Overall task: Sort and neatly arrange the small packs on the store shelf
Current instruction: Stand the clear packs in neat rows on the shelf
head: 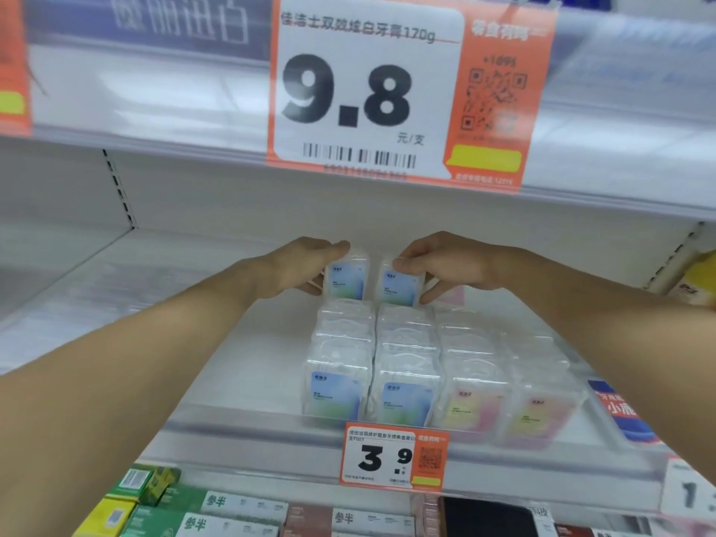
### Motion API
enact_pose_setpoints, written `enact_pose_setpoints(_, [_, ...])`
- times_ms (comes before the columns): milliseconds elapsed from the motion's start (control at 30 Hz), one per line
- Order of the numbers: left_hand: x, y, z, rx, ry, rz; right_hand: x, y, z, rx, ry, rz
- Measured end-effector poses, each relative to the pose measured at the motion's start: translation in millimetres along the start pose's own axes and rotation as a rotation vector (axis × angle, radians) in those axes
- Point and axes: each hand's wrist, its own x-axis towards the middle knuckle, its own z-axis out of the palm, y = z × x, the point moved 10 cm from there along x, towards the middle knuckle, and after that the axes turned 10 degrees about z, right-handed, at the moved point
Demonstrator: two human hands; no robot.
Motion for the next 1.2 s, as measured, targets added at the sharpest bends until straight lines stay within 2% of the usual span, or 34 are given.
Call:
enact_pose_setpoints(500, [-31.0, -0.4, 19.4, -0.052, -0.225, -0.100, -23.4, 14.0, 15.3, 0.076, -0.140, 0.044])
enact_pose_setpoints(1100, [-39.3, -1.8, 19.9, -0.038, -0.213, -0.057, -25.0, 13.9, 21.8, 0.091, -0.204, 0.024])
enact_pose_setpoints(1200, [-42.1, 6.6, 28.3, -0.039, -0.273, -0.040, -26.8, 16.5, 22.1, 0.093, -0.215, 0.037])
